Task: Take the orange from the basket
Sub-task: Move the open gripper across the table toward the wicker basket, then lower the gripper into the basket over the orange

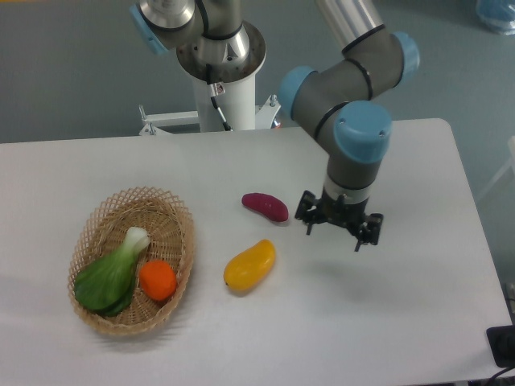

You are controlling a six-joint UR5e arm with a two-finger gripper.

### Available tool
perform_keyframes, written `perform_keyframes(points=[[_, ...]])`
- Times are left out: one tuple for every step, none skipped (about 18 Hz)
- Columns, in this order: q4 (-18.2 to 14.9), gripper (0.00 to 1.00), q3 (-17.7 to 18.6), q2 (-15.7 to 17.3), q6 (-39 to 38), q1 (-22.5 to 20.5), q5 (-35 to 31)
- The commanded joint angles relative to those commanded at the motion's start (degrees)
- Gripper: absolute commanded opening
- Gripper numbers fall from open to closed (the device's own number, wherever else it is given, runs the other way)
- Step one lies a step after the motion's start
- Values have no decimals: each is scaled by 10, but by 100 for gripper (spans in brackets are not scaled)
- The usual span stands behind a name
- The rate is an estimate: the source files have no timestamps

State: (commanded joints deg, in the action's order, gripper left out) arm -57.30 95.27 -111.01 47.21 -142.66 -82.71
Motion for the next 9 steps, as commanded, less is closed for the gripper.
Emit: perform_keyframes(points=[[-2, 100, 1, 1, -15, 8, 4], [-10, 100, 0, 2, -31, 15, 6], [-21, 100, -1, 3, -47, 25, 10], [-30, 100, 0, 4, -69, 37, 16], [-33, 100, 1, 9, -89, 46, 18], [-33, 100, 1, 11, -122, 62, 19], [-33, 100, 1, 11, -155, 78, 19], [-30, 100, 1, 11, -194, 97, 19], [-24, 100, 1, 9, -253, 115, 19]])
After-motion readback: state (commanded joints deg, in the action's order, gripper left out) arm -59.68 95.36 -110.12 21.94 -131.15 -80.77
